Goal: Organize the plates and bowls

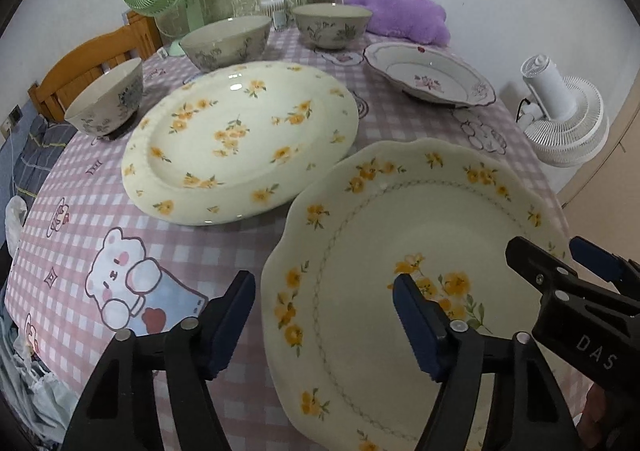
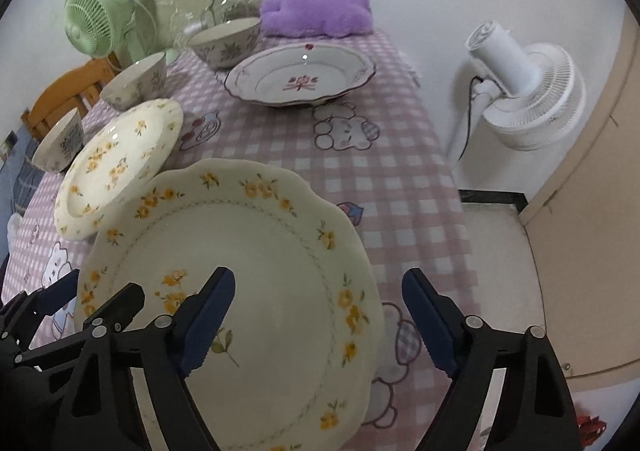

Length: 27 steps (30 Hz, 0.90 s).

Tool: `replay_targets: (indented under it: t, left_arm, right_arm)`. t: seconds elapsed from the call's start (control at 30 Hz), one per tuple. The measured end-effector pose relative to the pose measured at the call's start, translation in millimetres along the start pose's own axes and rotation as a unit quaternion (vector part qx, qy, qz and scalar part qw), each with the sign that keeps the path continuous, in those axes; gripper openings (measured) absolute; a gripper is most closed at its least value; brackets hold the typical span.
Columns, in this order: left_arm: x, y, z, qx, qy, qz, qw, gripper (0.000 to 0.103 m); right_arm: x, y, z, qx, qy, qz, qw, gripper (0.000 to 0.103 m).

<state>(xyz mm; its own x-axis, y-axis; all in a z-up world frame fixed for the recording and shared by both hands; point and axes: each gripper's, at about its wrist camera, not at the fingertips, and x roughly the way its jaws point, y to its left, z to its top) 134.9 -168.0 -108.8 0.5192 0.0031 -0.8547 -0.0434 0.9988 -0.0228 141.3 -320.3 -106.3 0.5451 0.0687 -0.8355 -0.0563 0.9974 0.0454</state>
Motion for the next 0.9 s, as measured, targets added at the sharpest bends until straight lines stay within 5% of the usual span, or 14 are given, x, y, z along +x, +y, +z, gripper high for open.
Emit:
replay_targets:
  t: [0.27, 0.9]
  left_arm:
    - [11, -4, 6, 0.001, 0.02, 0.009, 0.9998, 0.065]
    - [-3, -10, 15, 0.001, 0.032, 0.013, 0.9994, 0.068]
  right_arm:
    - [20, 1, 5, -0.005, 0.037, 0.017, 0.999, 0.068]
    - [16, -2, 11, -0.017, 0.066, 0.025, 0.997, 0.067]
